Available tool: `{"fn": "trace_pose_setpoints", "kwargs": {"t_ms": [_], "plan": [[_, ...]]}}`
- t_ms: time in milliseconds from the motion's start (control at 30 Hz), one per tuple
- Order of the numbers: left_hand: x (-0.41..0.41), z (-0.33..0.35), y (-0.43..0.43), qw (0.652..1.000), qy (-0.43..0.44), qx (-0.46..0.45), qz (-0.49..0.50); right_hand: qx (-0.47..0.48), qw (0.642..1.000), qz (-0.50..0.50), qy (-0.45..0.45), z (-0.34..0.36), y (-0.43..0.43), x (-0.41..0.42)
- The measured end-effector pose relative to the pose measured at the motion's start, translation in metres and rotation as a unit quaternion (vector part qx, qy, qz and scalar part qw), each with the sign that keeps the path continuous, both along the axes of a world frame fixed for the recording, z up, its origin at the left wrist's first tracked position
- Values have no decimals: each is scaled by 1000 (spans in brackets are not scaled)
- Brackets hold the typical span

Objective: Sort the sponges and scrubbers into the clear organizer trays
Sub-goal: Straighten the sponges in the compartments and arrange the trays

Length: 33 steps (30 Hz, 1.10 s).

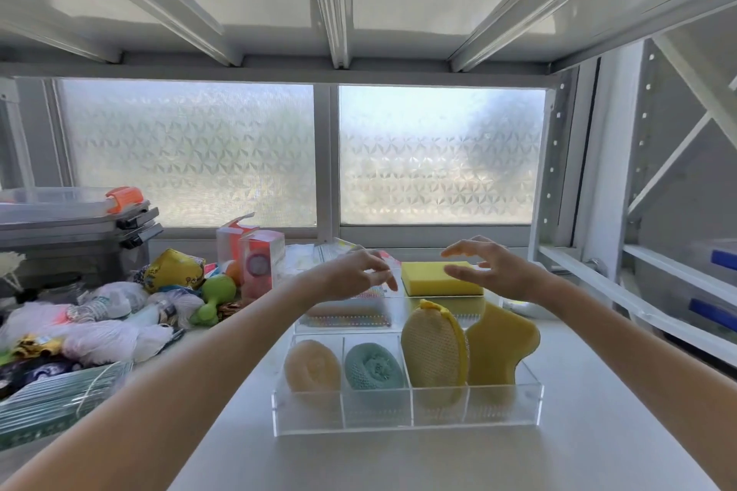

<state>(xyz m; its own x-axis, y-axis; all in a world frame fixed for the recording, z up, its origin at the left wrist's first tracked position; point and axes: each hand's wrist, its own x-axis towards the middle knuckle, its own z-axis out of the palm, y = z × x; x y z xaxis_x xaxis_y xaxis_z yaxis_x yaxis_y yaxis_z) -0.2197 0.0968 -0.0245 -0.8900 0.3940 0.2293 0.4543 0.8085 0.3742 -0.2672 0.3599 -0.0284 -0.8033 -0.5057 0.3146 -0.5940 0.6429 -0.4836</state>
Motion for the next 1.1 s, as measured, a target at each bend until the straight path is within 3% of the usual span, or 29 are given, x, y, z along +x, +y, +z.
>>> {"fn": "trace_pose_setpoints", "kwargs": {"t_ms": [100, 167, 500, 833, 1100], "plan": [[-9, -9, 13, 993, -45, -101, 47, -19, 1000, -3, -12, -2, 5, 5], [-11, -14, 14, 989, -51, -121, 65, -9, 1000, -5, -15, -5, 8, 9], [-14, -14, 14, 984, -11, -142, 105, 28, 999, -21, 2, -13, 13, 16], [-16, -11, 10, 981, -39, -172, 85, 38, 999, -32, -12, -11, 12, 22], [-14, -5, 8, 986, -84, -124, 78, 44, 999, -29, -3, -12, 11, 21]]}}
